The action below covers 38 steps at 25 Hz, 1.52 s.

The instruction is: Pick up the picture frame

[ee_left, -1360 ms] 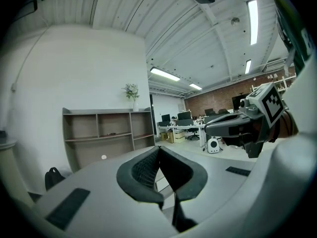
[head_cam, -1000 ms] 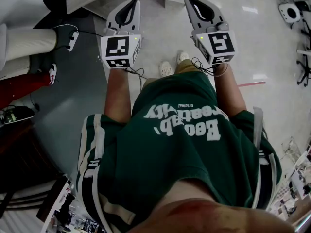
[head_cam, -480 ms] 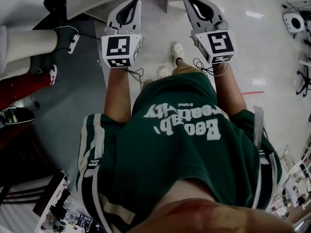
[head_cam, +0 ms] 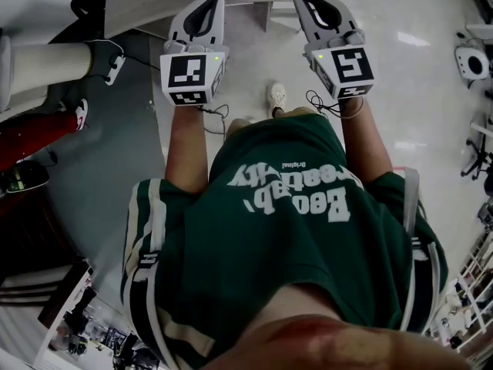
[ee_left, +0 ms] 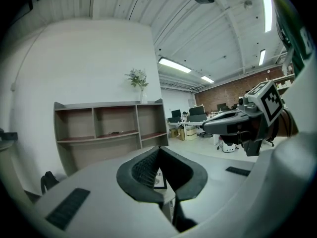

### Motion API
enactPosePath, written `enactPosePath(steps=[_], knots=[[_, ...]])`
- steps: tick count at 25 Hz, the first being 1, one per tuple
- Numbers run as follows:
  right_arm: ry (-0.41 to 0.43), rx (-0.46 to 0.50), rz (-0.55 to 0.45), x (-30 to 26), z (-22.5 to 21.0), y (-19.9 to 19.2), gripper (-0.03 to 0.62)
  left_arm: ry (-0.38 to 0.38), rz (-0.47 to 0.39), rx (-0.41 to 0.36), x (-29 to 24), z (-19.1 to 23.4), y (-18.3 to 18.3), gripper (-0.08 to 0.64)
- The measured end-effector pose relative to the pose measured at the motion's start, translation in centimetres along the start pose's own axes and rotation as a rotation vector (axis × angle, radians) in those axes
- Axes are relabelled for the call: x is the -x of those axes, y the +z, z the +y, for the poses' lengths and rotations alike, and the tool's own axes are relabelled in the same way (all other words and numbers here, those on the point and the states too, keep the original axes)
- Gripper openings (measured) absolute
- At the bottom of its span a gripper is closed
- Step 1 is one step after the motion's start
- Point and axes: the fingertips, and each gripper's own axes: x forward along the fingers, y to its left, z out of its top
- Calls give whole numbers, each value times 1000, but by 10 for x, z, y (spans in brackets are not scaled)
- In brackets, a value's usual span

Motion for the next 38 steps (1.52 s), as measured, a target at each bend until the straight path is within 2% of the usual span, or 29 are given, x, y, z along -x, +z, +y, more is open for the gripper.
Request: enactPosePath(steps=[4, 22, 30, 34, 38], knots=[[10, -12, -13, -13, -24, -1, 35, 10, 12, -10, -20, -4, 2, 18], [20, 5, -22, -59, -62, -2, 35, 21, -9, -17, -76, 21, 11, 18], [-17, -7, -13, -101, -65, 0, 35, -11, -10, -24, -96, 61, 8, 18], [-65, -2, 8, -142, -69, 7, 35, -58, 1, -15, -119, 99, 1, 18], [-94, 15, 7, -174, -72, 20, 35, -98, -28, -17, -143, 134, 11, 18]])
